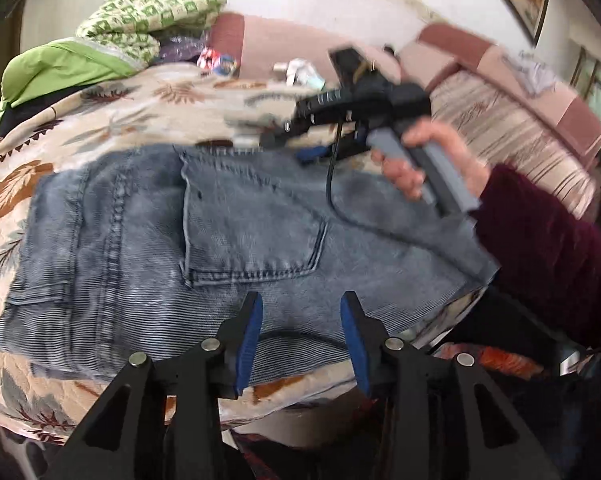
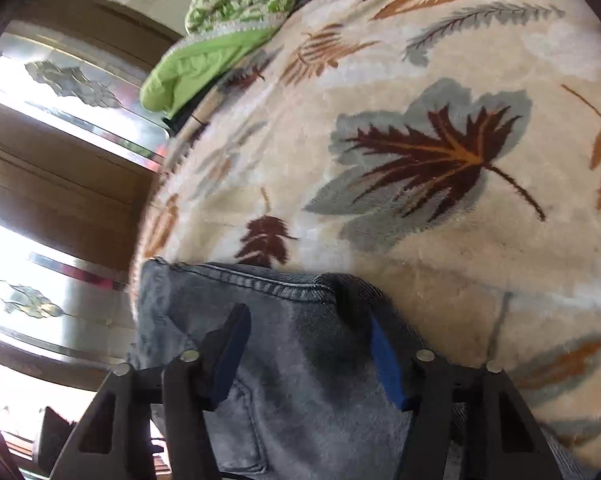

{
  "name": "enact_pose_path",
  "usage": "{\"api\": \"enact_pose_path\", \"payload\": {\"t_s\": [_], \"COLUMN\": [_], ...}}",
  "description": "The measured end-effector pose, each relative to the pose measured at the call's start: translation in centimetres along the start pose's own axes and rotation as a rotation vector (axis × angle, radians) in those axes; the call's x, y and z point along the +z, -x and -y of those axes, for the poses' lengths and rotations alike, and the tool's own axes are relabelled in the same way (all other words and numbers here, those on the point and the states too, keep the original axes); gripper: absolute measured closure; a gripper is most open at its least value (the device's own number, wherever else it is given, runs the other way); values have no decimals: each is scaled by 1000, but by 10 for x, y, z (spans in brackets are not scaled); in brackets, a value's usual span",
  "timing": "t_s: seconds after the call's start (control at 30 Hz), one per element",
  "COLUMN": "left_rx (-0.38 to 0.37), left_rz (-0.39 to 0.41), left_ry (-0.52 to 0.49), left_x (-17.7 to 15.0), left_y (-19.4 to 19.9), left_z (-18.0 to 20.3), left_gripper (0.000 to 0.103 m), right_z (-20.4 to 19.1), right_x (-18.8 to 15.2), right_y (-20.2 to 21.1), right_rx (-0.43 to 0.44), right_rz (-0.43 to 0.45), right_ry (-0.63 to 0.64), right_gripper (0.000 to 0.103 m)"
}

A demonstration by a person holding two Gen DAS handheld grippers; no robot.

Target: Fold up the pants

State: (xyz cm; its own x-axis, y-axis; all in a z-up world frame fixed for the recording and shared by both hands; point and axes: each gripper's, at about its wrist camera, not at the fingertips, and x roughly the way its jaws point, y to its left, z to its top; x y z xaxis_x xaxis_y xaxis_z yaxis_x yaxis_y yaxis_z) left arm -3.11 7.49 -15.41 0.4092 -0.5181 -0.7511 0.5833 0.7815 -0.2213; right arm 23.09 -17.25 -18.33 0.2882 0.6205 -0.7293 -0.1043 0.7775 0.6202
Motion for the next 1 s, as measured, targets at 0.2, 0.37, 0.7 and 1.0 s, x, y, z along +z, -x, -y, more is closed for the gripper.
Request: {"api": "enact_pose_path", "payload": {"t_s": [0.2, 0.37, 0.7, 1.0], "left_rx": [72, 130, 110, 120], "left_rz": [-51, -45, -45, -38], "left_ry": [11, -61, -27, 10], "left_x": [7, 8, 5, 5], "left_y": [-27, -32, -21, -17], "left_z": [-6, 4, -2, -3], "left_gripper": [62, 61, 61, 61], "right_z": [-18, -18, 45, 34], "right_x": [1, 11, 12, 4], "right_y": [-2, 10, -10, 44], "right_rx": [34, 114, 254, 217], "right_rz": [-33, 50, 112, 192], "right_ry": [40, -34, -344, -264], "right_gripper": [73, 74, 74, 73]}}
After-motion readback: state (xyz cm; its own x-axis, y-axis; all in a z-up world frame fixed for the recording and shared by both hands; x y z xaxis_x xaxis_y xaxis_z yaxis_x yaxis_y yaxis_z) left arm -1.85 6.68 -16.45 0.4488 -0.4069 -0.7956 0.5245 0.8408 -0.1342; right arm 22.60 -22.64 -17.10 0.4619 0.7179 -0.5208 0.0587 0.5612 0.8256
